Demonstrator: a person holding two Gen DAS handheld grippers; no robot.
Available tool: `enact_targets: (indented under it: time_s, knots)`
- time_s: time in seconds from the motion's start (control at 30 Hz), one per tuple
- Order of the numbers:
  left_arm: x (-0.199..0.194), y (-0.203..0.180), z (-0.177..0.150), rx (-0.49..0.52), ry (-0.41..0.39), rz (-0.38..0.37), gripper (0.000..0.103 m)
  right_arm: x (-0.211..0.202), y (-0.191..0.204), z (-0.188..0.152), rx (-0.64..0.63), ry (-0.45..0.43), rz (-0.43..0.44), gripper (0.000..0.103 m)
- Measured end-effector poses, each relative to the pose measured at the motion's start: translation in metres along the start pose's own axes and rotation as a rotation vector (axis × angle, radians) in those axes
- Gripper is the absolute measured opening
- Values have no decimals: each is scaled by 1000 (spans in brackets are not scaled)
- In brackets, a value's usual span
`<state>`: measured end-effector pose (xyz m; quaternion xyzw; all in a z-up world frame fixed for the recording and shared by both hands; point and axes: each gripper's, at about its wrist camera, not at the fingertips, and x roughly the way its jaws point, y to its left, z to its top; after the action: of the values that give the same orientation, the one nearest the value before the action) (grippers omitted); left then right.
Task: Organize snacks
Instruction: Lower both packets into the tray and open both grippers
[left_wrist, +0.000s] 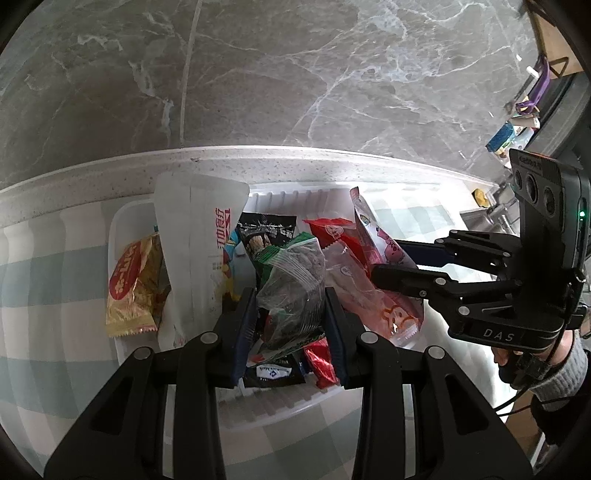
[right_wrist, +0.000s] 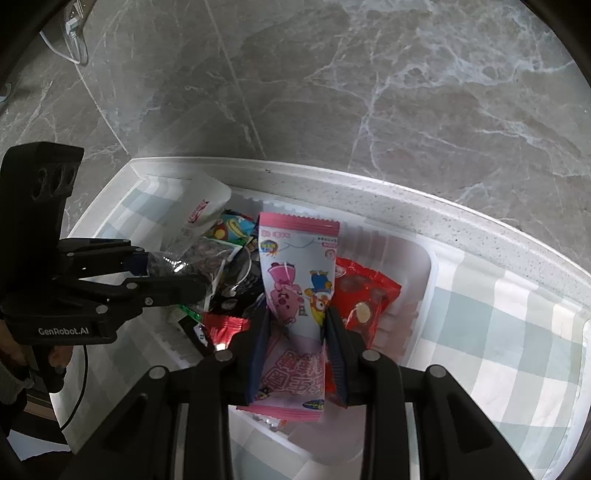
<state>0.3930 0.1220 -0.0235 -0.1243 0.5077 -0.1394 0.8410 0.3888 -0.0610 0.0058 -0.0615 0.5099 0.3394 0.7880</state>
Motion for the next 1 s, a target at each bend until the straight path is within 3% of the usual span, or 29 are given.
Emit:
enact_targets:
  time_s: [0.87, 1.0]
  knots:
    - [19, -10, 18, 25, -14, 94, 36, 25, -20, 20, 29, 2, -26, 34]
    - [19, -14, 21, 31, -34, 106, 41, 27, -22, 23, 39, -3, -31, 42]
